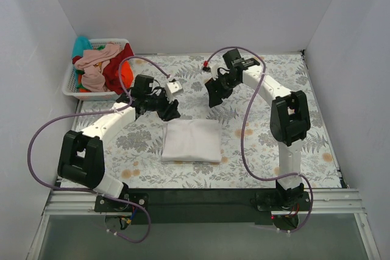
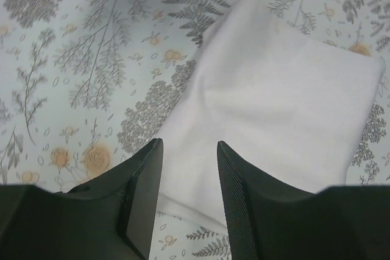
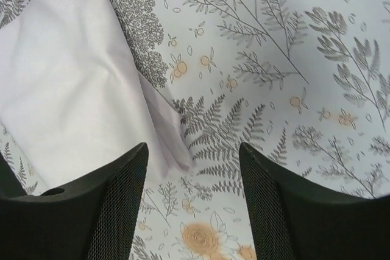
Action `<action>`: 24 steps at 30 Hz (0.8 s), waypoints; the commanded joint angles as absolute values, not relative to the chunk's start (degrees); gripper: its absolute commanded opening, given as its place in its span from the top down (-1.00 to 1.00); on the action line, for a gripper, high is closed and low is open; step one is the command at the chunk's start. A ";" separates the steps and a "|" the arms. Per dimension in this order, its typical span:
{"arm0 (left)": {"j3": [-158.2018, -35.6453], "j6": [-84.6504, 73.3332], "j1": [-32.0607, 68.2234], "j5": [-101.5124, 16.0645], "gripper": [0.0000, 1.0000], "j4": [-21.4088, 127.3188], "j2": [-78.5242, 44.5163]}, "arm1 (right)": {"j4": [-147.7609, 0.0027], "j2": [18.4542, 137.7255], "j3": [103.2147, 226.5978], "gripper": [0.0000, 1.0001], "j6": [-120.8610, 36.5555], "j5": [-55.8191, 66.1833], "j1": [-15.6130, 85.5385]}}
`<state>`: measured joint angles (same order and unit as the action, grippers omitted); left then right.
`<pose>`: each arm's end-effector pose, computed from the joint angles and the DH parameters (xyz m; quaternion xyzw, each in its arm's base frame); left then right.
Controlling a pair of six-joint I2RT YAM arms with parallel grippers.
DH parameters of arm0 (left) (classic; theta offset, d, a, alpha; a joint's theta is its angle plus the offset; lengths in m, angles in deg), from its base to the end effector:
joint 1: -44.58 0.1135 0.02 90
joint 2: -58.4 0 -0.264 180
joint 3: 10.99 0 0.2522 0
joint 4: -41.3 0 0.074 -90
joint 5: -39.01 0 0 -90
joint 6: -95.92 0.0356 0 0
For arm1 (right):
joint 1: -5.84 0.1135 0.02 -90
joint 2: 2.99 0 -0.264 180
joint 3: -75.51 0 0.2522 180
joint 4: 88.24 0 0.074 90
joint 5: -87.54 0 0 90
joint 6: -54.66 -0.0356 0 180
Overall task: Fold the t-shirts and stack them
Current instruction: Fold the tshirt
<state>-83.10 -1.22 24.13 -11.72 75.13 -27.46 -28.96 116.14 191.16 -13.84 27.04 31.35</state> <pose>0.2867 -0.1310 0.2419 0.2225 0.8580 -0.3855 0.2562 0.3970 0.2089 0.2355 -0.4298 0.8380 0.2553 0.2189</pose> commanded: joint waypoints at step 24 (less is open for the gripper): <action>-91.90 -23.78 31.31 -17.59 0.39 78.35 -47.68 | -25.96 117.68 180.68 0.10 -12.84 39.11 28.95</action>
<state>-90.25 -22.85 31.30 -18.01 77.56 -47.64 -26.47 117.41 181.48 -12.99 36.89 29.08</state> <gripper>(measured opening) 0.331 0.469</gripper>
